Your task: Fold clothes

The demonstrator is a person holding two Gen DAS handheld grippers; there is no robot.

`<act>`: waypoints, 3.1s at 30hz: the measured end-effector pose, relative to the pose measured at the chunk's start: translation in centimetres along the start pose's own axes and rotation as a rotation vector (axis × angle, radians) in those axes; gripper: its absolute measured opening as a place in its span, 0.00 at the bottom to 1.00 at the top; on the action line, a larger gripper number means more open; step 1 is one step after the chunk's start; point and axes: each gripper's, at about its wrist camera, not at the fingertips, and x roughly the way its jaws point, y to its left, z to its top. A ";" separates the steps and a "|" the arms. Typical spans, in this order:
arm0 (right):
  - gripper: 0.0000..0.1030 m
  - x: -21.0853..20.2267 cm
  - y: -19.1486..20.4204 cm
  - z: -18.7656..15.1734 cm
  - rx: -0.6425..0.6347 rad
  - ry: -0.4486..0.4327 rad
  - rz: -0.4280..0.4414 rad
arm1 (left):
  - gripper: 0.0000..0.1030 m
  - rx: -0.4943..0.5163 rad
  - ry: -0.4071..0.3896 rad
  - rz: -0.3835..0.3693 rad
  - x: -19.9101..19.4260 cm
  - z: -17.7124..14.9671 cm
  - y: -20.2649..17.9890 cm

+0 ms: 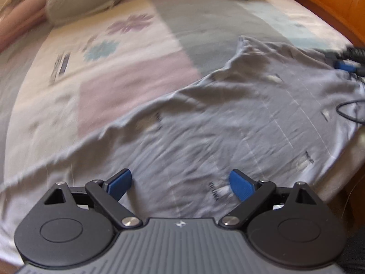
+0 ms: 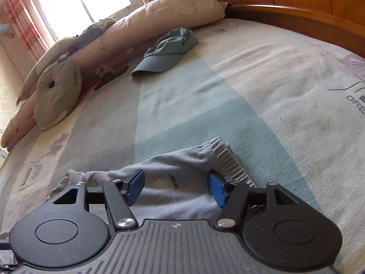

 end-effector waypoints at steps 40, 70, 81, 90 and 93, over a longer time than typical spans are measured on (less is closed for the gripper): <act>0.96 -3.9 12.2 -10.9 -0.509 0.137 -0.069 | 0.90 -0.036 -0.048 -0.005 -2.3 -5.3 8.3; 1.00 0.1 30.5 -13.6 -0.587 0.244 0.104 | 0.90 -0.469 -0.197 -0.142 -6.0 -13.1 25.3; 1.00 1.8 33.2 -15.3 -0.633 0.325 0.126 | 0.90 -0.575 -0.225 -0.056 -7.6 -15.6 28.3; 1.00 2.4 34.8 -15.1 -0.671 0.348 0.146 | 0.90 -0.775 -0.284 -0.007 -9.9 -18.3 30.6; 1.00 2.5 35.3 -15.3 -0.690 0.356 0.156 | 0.90 -0.889 -0.296 -0.042 -9.5 -19.3 31.6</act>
